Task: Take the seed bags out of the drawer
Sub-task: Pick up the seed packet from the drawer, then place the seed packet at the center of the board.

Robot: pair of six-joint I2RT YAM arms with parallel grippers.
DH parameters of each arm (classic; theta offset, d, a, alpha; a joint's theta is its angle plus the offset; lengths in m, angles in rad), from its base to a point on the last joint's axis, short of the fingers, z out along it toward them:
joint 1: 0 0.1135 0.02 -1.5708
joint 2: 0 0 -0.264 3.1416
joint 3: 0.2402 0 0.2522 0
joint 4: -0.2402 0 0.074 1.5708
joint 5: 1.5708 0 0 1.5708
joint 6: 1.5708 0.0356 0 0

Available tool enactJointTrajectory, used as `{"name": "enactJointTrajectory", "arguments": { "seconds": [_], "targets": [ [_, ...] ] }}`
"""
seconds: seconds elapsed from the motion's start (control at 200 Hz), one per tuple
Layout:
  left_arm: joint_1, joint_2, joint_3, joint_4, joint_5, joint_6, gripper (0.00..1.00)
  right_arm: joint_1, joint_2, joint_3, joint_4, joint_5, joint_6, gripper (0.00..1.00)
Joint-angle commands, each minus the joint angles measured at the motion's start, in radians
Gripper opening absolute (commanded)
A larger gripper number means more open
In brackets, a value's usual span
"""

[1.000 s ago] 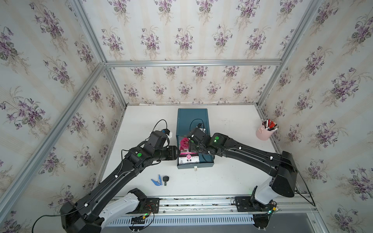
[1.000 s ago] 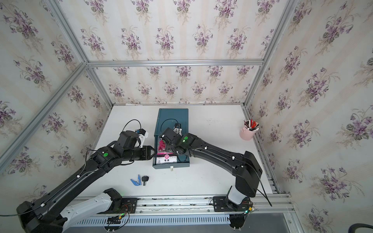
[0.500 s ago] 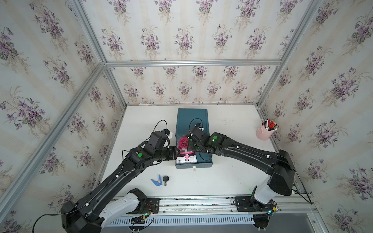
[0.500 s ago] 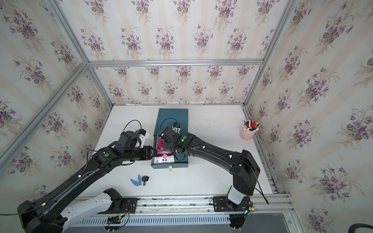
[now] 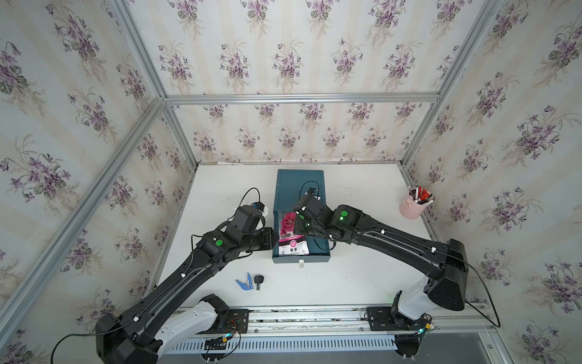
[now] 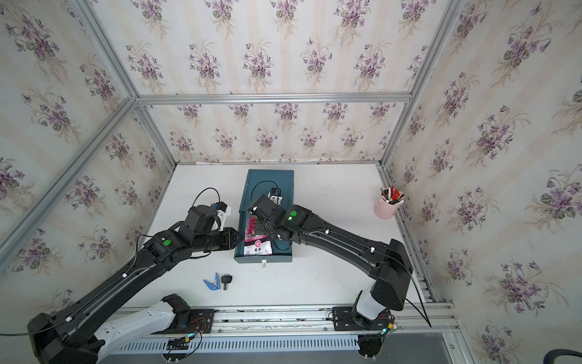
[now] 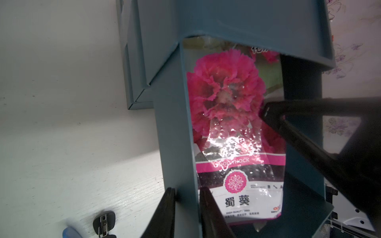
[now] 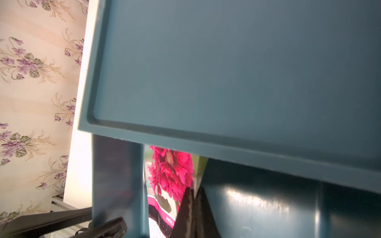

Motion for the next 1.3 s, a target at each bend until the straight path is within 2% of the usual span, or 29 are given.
{"name": "enactJointTrajectory", "arguments": {
  "seconds": [0.0, 0.195, 0.465, 0.769, 0.829, 0.889, 0.934, 0.984, 1.074, 1.169, 1.229, 1.294],
  "targets": [
    [0.001, -0.004, 0.012, 0.000, -0.048, -0.017, 0.22, 0.017, -0.014, 0.018, -0.015, 0.035, -0.023, 0.00],
    [0.001, 0.011, 0.036, -0.016, -0.072, -0.030, 0.17, 0.077, 0.011, 0.121, -0.077, 0.090, -0.039, 0.00],
    [0.000, 0.028, 0.038, -0.042, -0.125, -0.084, 0.05, 0.185, 0.032, 0.287, -0.163, 0.256, -0.092, 0.00],
    [0.000, 0.050, 0.051, -0.062, -0.156, -0.115, 0.02, 0.209, -0.123, 0.269, -0.111, 0.303, -0.113, 0.00],
    [0.000, 0.053, 0.060, -0.067, -0.160, -0.115, 0.02, 0.209, -0.176, 0.250, -0.125, 0.350, -0.087, 0.00],
    [-0.001, 0.054, 0.066, -0.071, -0.164, -0.116, 0.02, 0.198, -0.239, 0.225, -0.188, 0.447, -0.024, 0.00],
    [0.000, 0.053, 0.068, -0.071, -0.165, -0.116, 0.02, 0.145, -0.294, 0.189, -0.242, 0.476, 0.029, 0.00],
    [0.000, 0.053, 0.073, -0.070, -0.163, -0.117, 0.02, 0.017, -0.372, 0.113, -0.275, 0.431, 0.071, 0.00],
    [0.000, 0.056, 0.083, -0.078, -0.164, -0.115, 0.02, -0.314, -0.532, -0.115, -0.218, 0.253, 0.032, 0.00],
    [0.000, 0.062, 0.102, -0.096, -0.166, -0.104, 0.02, -0.637, -0.614, -0.330, -0.157, 0.032, -0.053, 0.00],
    [0.000, 0.066, 0.110, -0.107, -0.169, -0.098, 0.02, -0.752, -0.627, -0.475, -0.093, -0.103, -0.103, 0.00],
    [-0.003, 0.066, 0.119, -0.120, -0.180, -0.091, 0.01, -0.796, -0.629, -0.605, -0.026, -0.179, -0.117, 0.00]
  ]
}}
